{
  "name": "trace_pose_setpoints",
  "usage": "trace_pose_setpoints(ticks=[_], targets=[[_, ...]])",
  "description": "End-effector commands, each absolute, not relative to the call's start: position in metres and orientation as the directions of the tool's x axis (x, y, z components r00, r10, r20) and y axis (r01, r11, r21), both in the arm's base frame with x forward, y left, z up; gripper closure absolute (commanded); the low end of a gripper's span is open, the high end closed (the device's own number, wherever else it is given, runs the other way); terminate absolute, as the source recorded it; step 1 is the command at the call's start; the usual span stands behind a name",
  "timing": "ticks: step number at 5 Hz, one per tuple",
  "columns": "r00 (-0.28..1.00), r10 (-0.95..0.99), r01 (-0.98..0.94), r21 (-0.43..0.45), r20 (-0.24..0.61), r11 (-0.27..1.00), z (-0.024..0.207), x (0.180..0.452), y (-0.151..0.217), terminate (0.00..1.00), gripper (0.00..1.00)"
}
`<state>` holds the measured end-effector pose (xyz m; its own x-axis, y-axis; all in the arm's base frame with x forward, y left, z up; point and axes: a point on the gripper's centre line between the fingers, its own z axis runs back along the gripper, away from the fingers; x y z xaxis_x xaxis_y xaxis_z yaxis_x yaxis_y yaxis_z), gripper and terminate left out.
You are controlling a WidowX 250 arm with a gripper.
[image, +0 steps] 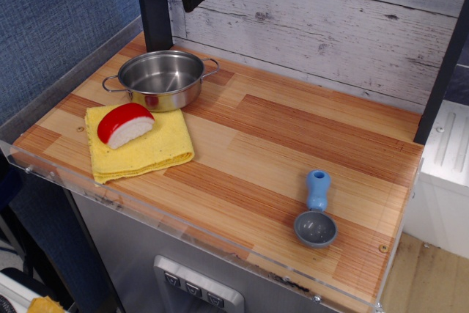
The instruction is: Place the apple slice behind the blue spoon.
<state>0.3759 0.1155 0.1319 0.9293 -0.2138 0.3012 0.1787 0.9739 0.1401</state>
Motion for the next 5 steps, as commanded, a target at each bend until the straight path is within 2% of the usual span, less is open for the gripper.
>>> trace_pose_setpoints(ticks=[1,4,5], targets=[[0.929,-0.214,0.179,0.14,0.301,0.974,0.132,0.376,0.115,0.0,0.0],[0.933,-0.228,0.19,0.155,0.28,0.969,0.12,0.345,0.128,0.0,0.0],[0.934,-0.251,0.214,0.166,0.255,0.963,0.114,0.321,0.135,0.0,0.0]])
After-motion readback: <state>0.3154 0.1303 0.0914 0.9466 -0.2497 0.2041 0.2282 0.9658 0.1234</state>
